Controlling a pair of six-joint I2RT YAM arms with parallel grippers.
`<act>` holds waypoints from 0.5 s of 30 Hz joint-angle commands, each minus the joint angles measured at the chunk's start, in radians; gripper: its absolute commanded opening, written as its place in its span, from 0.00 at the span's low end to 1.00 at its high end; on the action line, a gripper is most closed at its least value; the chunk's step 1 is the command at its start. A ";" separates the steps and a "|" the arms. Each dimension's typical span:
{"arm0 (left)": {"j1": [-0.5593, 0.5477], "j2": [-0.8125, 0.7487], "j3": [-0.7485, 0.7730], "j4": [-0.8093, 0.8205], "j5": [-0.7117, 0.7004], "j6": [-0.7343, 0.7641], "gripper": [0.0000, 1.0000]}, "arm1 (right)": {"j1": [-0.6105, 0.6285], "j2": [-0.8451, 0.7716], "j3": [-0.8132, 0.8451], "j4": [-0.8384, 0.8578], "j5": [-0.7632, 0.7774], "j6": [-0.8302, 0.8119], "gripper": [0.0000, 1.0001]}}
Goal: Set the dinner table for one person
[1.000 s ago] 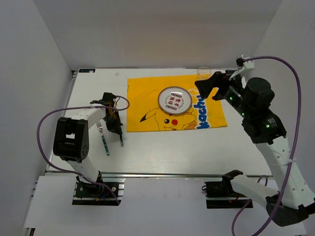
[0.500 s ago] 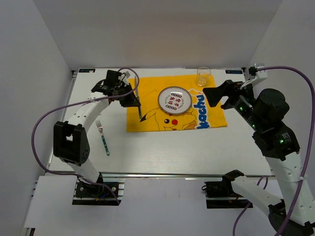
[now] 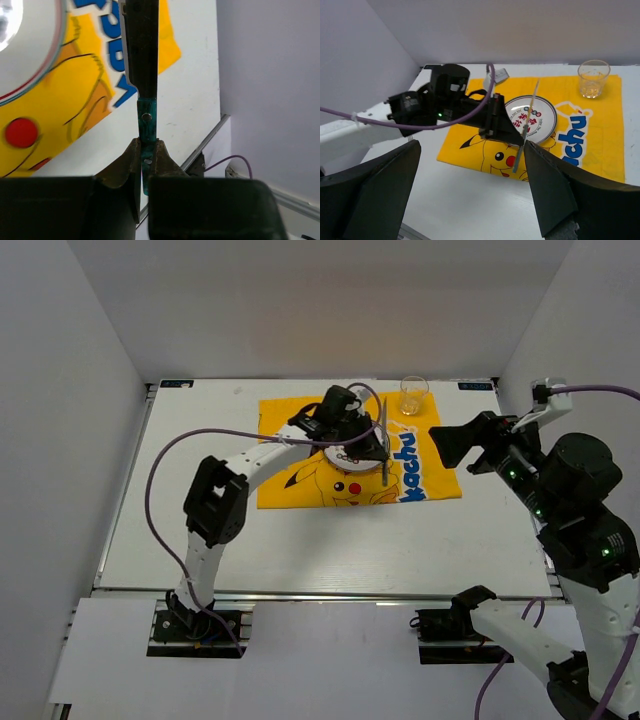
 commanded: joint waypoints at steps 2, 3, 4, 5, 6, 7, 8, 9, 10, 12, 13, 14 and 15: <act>-0.079 0.081 0.135 0.096 -0.036 -0.103 0.00 | 0.001 -0.020 0.076 -0.069 0.103 -0.004 0.89; -0.090 0.101 0.183 0.096 -0.065 -0.116 0.00 | 0.000 -0.028 0.082 -0.085 0.112 0.007 0.89; -0.101 0.143 0.201 0.105 -0.077 -0.124 0.00 | 0.000 -0.031 0.085 -0.092 0.118 0.010 0.89; -0.121 0.161 0.223 0.108 -0.093 -0.143 0.00 | 0.000 -0.031 0.088 -0.102 0.132 0.013 0.89; -0.130 0.178 0.253 0.116 -0.105 -0.154 0.00 | 0.000 -0.031 0.101 -0.121 0.138 0.018 0.89; -0.139 0.219 0.269 0.148 -0.111 -0.159 0.00 | 0.000 -0.031 0.105 -0.131 0.141 0.019 0.89; -0.150 0.241 0.290 0.157 -0.110 -0.176 0.00 | 0.000 -0.031 0.108 -0.137 0.142 0.013 0.89; -0.150 0.272 0.354 0.152 -0.104 -0.185 0.00 | 0.001 -0.031 0.116 -0.152 0.140 0.000 0.89; -0.159 0.301 0.388 0.145 -0.102 -0.190 0.00 | 0.000 -0.031 0.122 -0.160 0.140 -0.011 0.89; -0.168 0.359 0.418 0.168 -0.102 -0.206 0.00 | 0.001 -0.036 0.133 -0.178 0.158 -0.019 0.89; -0.168 0.370 0.416 0.205 -0.102 -0.213 0.00 | 0.000 -0.040 0.133 -0.183 0.169 -0.027 0.89; -0.177 0.388 0.416 0.220 -0.107 -0.216 0.00 | 0.000 -0.046 0.131 -0.182 0.171 -0.031 0.89; -0.177 0.398 0.418 0.234 -0.110 -0.214 0.00 | 0.003 -0.056 0.128 -0.182 0.171 -0.036 0.89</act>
